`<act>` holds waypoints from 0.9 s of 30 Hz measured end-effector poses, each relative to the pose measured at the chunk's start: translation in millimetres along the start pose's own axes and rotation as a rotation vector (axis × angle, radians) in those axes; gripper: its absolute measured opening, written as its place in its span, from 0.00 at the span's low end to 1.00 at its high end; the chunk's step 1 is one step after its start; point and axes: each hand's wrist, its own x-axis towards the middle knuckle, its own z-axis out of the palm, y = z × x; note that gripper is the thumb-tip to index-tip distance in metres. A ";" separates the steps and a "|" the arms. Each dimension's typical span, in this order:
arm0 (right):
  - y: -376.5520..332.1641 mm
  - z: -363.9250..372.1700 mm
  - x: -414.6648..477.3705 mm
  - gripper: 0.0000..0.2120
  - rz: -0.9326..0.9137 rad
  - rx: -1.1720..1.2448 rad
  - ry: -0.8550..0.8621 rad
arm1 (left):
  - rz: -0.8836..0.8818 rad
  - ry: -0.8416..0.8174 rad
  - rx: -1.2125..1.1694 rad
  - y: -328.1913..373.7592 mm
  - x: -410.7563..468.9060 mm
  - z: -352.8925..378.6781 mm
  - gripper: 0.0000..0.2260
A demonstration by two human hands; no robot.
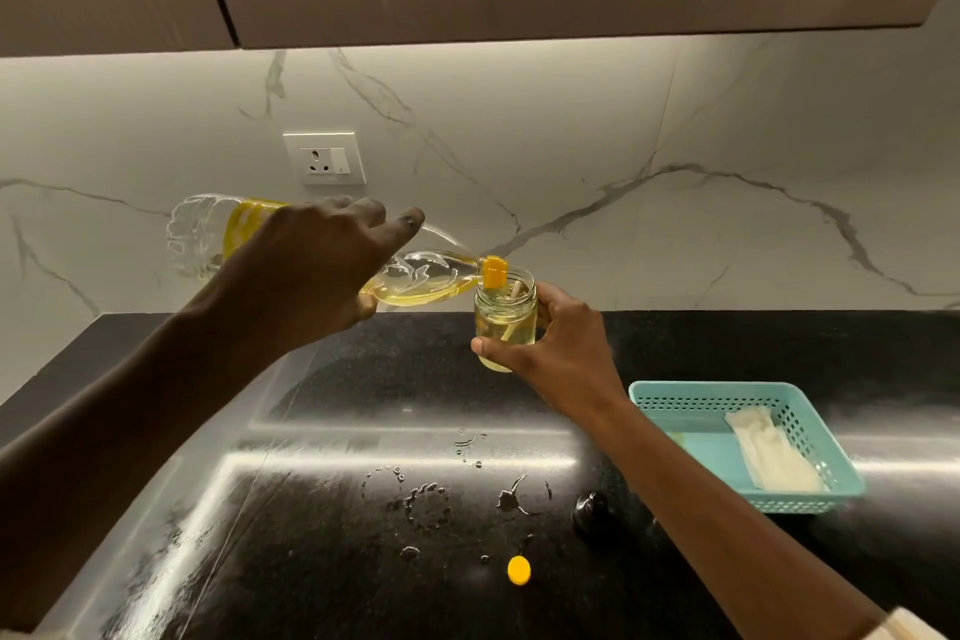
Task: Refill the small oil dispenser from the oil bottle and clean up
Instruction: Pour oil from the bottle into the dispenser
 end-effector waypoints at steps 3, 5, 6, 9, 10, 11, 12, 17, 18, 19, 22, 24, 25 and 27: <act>0.5 -0.4 0.9 0.27 0.001 0.005 0.003 | 0.005 0.003 0.005 -0.4 1.8 1.2 0.48; 0.8 -0.8 0.7 0.28 -0.006 0.006 0.003 | 0.008 0.006 0.005 -0.8 2.1 1.9 0.48; 0.9 -1.0 0.7 0.28 -0.009 0.005 0.003 | 0.009 0.008 0.005 -0.8 2.3 2.3 0.48; 0.8 -0.8 1.4 0.28 -0.011 0.005 0.003 | 0.019 0.022 0.007 -1.4 4.0 3.6 0.48; 1.0 -0.5 1.6 0.28 -0.012 0.004 0.002 | 0.024 0.025 0.011 -1.6 4.7 3.8 0.48; 1.0 -0.2 2.0 0.28 -0.014 0.001 0.000 | 0.028 0.025 0.016 -2.0 5.4 4.1 0.48; 1.2 0.0 2.3 0.28 -0.016 -0.002 -0.002 | 0.032 0.025 0.022 -2.1 5.9 4.0 0.47; 3.2 0.9 3.3 0.27 -0.009 -0.005 -0.008 | 0.036 0.042 0.027 -3.7 7.0 2.7 0.47; 3.8 1.2 3.6 0.27 -0.010 -0.008 -0.008 | 0.039 0.048 0.028 -3.9 7.2 2.6 0.47; 4.2 1.6 3.7 0.27 -0.011 -0.010 -0.009 | 0.041 0.053 0.030 -3.9 7.6 2.7 0.47; 4.9 2.2 4.0 0.28 -0.010 -0.015 -0.009 | 0.039 0.059 0.039 -4.3 8.8 2.9 0.47; 5.1 2.0 4.7 0.27 -0.010 -0.017 -0.010 | 0.040 0.063 0.044 -4.8 9.8 3.2 0.47; 5.2 2.1 5.0 0.27 -0.009 -0.016 -0.010 | 0.040 0.066 0.045 -5.2 10.2 3.5 0.46; 5.7 2.1 5.4 0.27 -0.007 -0.015 -0.010 | 0.038 0.072 0.041 -6.4 10.9 3.9 0.46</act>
